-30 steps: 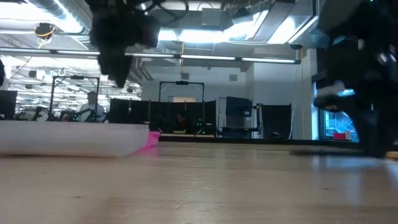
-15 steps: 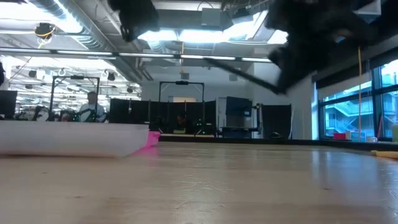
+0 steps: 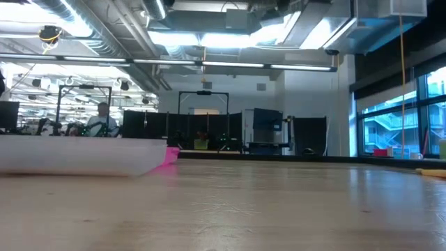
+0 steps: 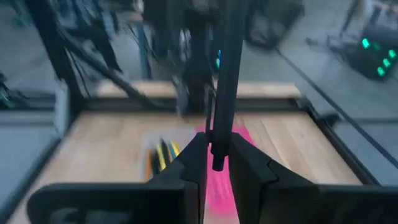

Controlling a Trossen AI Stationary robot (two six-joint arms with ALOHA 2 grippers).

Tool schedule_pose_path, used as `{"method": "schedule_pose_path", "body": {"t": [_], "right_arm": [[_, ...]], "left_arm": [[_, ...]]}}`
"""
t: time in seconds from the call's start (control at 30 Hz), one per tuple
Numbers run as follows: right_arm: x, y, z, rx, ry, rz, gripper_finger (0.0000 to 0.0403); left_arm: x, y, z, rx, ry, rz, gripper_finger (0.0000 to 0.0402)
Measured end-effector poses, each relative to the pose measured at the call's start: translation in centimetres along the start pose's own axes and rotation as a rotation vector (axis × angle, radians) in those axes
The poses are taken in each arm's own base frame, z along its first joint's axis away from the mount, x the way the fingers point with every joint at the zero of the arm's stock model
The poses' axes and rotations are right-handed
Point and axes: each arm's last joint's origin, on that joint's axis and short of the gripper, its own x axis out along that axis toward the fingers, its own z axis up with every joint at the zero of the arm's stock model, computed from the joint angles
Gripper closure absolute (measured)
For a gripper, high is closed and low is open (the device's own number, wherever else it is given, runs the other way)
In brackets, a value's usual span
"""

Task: Pick & place school supplies into a supply box
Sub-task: Put the black pen into the pink supply box

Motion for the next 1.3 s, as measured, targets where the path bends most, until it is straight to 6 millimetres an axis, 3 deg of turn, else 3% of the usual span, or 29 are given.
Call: {"method": "schedule_pose_path", "body": {"t": [0.33, 0.9, 1.13, 1.3], "right_arm": [[0.1, 0.3, 0.7, 0.039, -0.071, 0.074, 0.0349], [0.2, 0.3, 0.4, 0.057, -0.045, 0.081, 0.035], [0.2, 0.4, 0.3, 0.052, -0.042, 0.081, 0.0347], [0.3, 0.3, 0.2, 0.028, -0.027, 0.079, 0.0319]], "left_arm": [[2.2, 0.2, 0.1, 0.105, -0.077, -0.015, 0.0291], [2.3, -0.2, 1.5, 0.211, -0.24, -0.039, 0.0296], [2.2, -0.3, 1.6, 0.227, -0.253, -0.039, 0.0327], [2.2, -0.3, 1.6, 0.227, -0.25, -0.039, 0.0369]]}}
